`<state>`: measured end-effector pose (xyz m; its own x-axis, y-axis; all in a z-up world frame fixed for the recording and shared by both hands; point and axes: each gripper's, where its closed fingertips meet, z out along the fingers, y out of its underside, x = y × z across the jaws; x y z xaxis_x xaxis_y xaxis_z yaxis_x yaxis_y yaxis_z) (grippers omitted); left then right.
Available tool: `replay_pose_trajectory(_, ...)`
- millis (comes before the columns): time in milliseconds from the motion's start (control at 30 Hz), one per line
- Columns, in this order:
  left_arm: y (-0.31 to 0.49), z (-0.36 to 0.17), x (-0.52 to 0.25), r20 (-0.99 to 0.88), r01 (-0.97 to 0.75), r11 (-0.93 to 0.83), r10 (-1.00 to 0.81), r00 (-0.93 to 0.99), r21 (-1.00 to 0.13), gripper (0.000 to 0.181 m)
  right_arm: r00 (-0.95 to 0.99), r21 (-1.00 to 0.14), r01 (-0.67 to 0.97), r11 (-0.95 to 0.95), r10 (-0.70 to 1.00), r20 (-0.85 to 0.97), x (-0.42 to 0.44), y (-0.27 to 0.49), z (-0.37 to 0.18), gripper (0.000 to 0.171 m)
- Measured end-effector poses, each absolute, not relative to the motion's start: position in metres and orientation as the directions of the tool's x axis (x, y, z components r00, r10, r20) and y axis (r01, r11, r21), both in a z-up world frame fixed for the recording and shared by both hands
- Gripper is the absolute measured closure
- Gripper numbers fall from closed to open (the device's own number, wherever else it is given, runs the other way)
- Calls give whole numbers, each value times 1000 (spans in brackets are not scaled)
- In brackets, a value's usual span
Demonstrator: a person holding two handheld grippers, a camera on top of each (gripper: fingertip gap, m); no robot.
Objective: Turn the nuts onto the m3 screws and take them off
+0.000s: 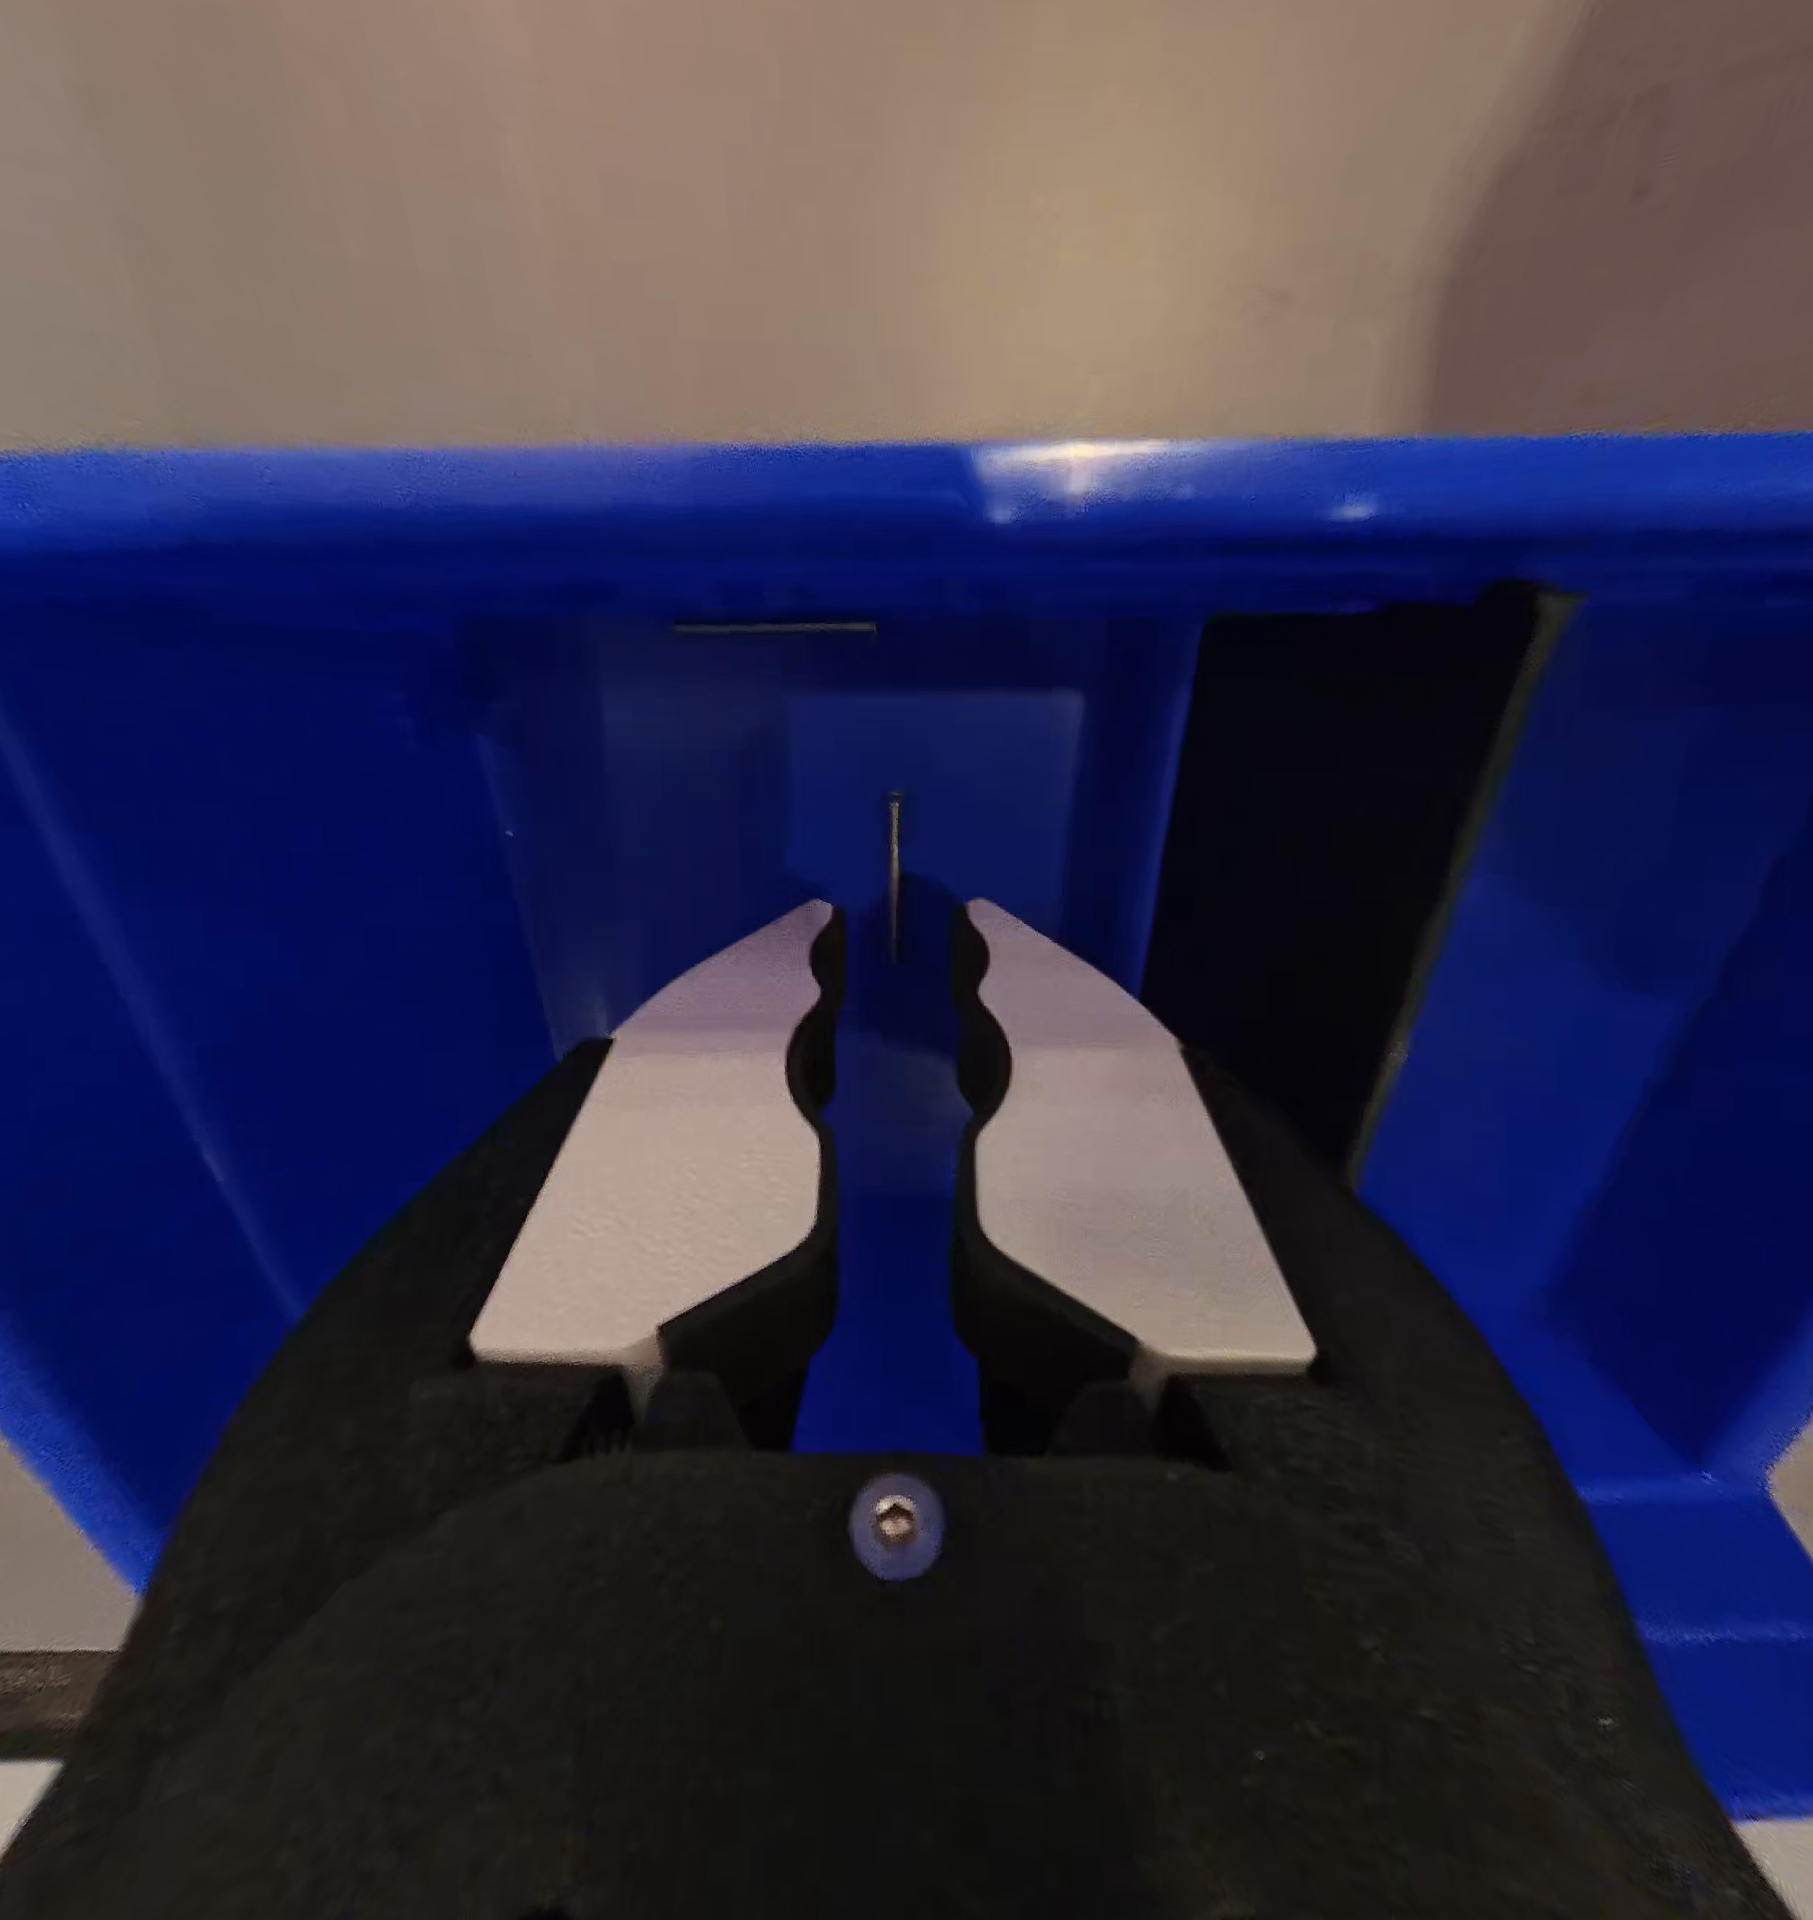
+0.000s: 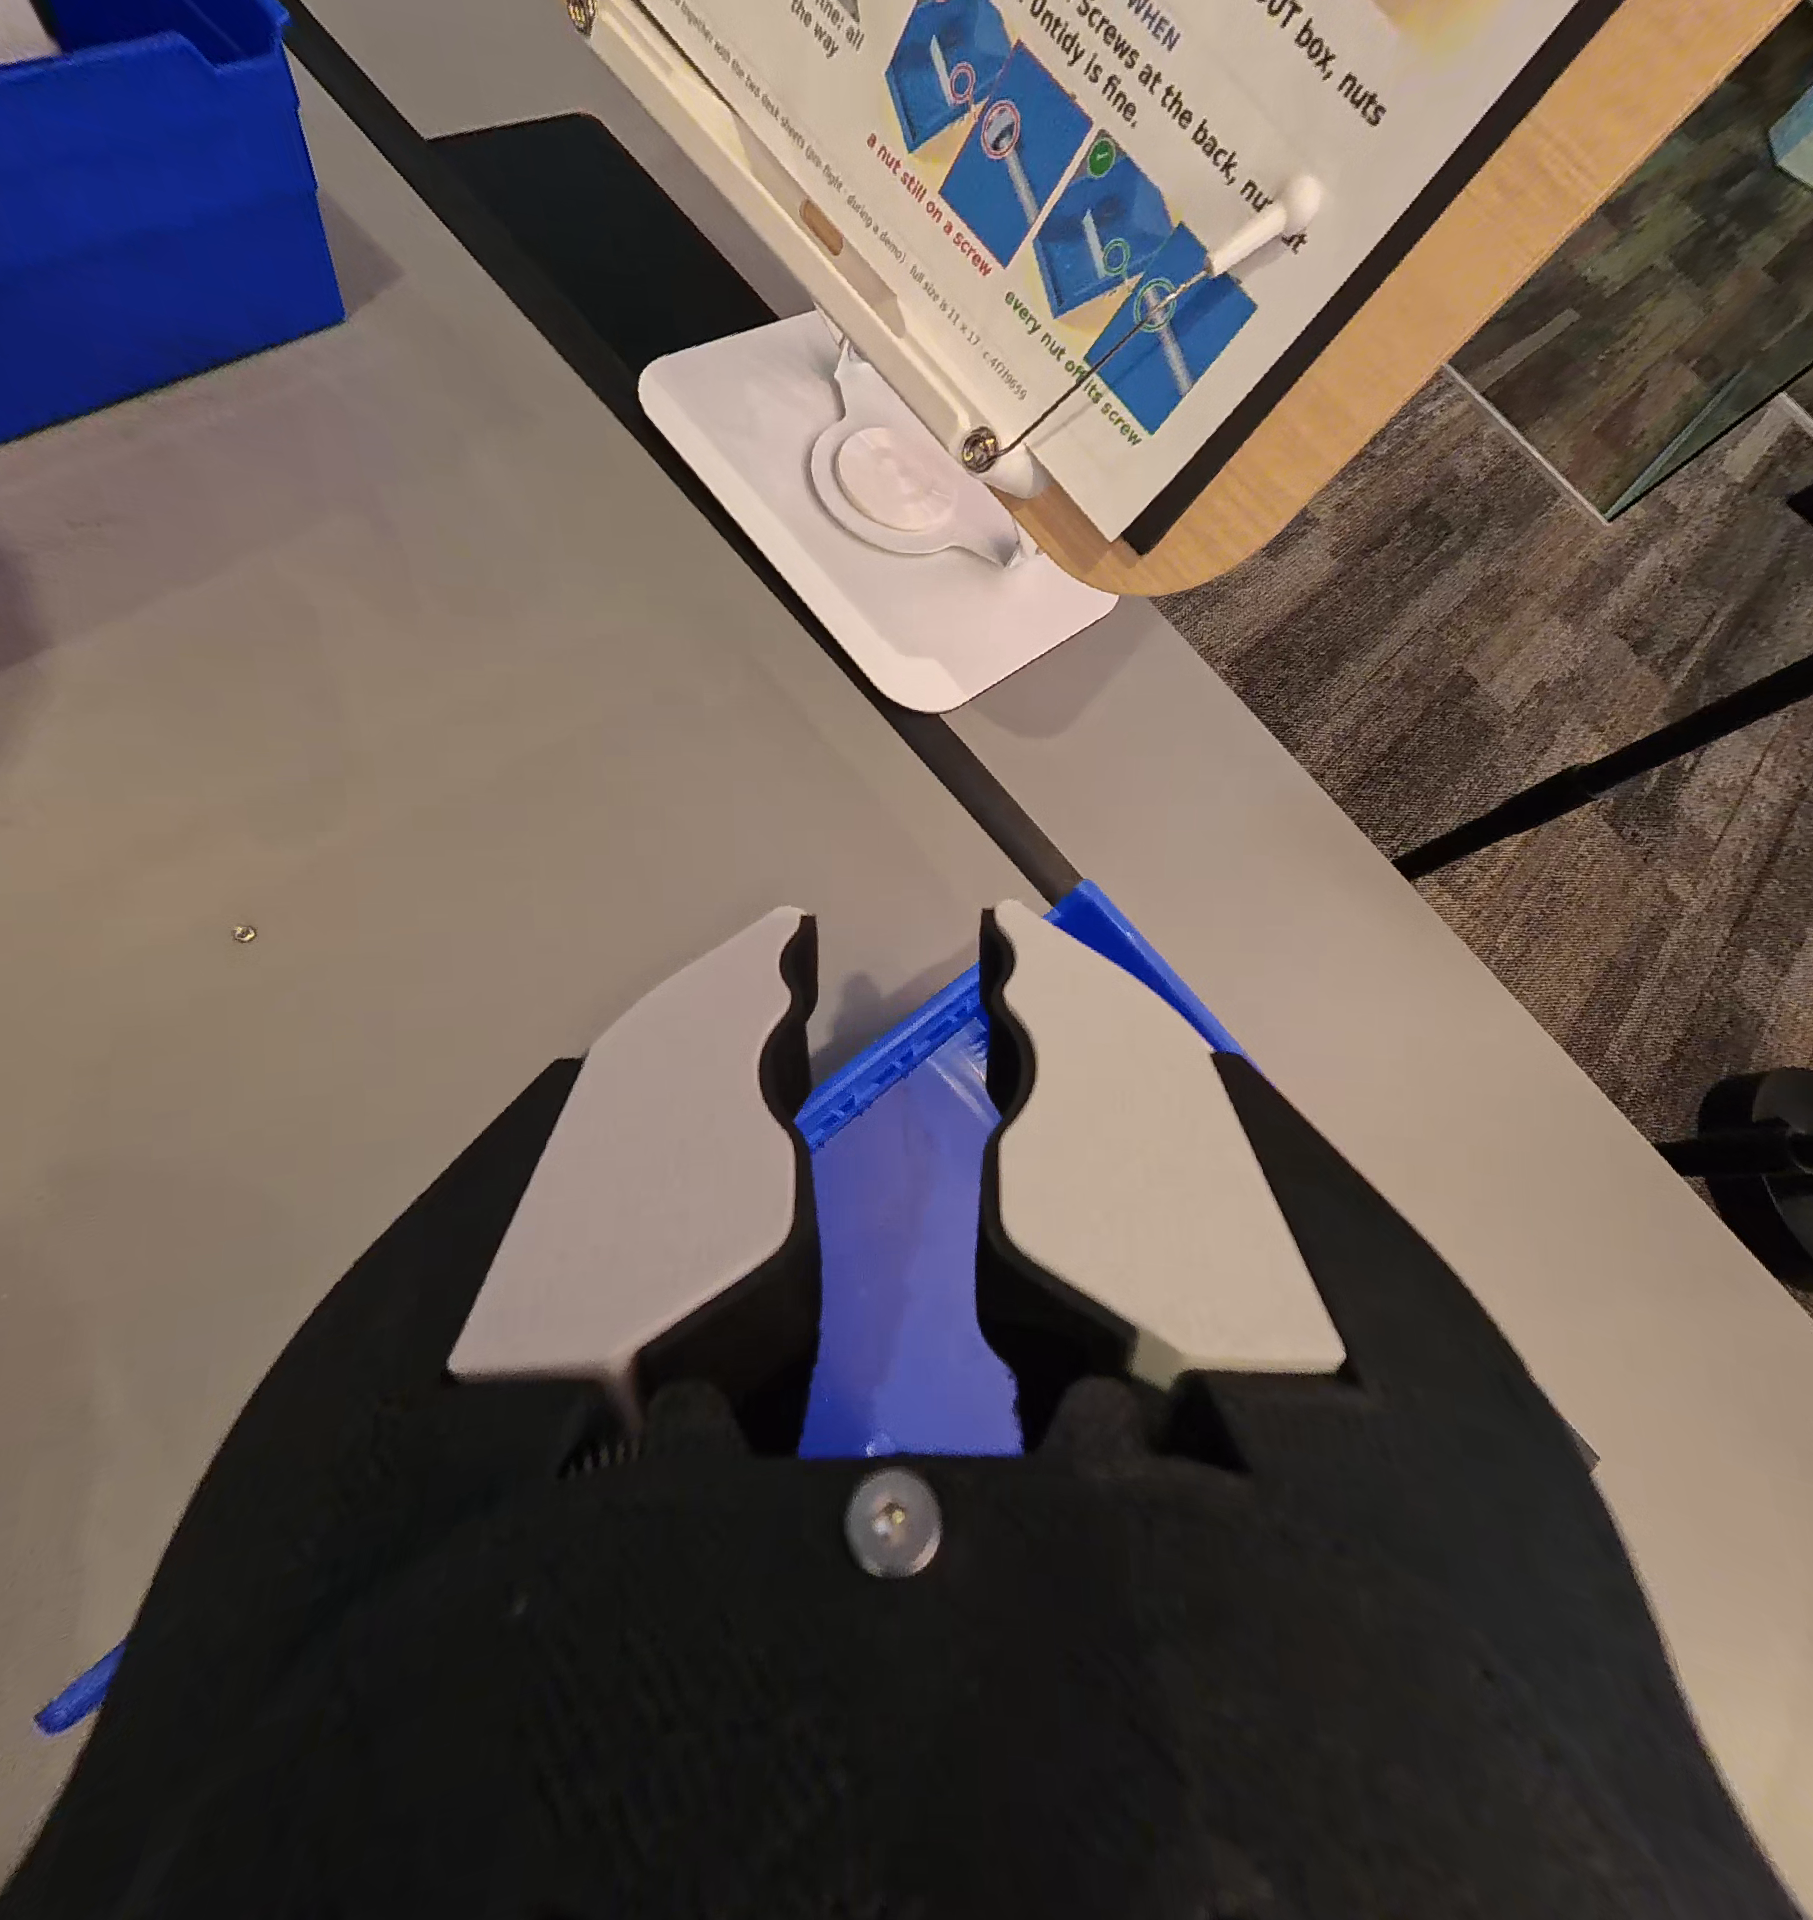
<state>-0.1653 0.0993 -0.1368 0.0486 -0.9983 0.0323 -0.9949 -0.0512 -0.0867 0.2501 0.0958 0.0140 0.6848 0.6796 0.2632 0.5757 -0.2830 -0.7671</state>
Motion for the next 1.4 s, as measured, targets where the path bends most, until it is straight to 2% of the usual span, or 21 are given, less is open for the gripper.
replay_pose_trajectory(133, 102, -154, -169, 45, -997, -52, -998, 50, -57, 162, 686, -763, 577, -290, 679, 261, 252, 96, 12, 141)
replay_pose_trajectory(333, 109, -157, -167, 8, -994, -61, -998, 61, -91, 178, 681, -754, 584, -300, 686, 255, 252, 97, 8, 141)
replay_pose_trajectory(533, 117, -150, -174, -93, -990, -86, -991, 96, -107, 178, 665, -753, 590, -291, 704, 249, 247, 94, 7, 141)
replay_pose_trajectory(800, 117, -73, -158, -178, -925, -162, -956, 234, -343, 178, 655, -755, 598, -269, 706, 268, 243, 91, 11, 141)
replay_pose_trajectory(1000, 103, -46, -159, -160, -873, -217, -936, 313, -438, 178, 656, -752, 599, -273, 707, 265, 245, 95, 8, 142)
replay_pose_trajectory(1133, 92, -15, -128, -102, -794, -248, -927, 361, -555, 178, 656, -759, 592, -272, 709, 258, 247, 94, 10, 142)
replay_pose_trajectory(1267, 61, -1, -70, -22, -797, -246, -951, 309, -551, 178, 640, -792, 569, -219, 723, 259, 240, 84, 28, 143)
replay_pose_trajectory(1400, 35, -16, -13, -2, -842, -252, -958, 287, -476, 179, 612, -814, 557, -167, 745, 266, 232, 70, 45, 143)
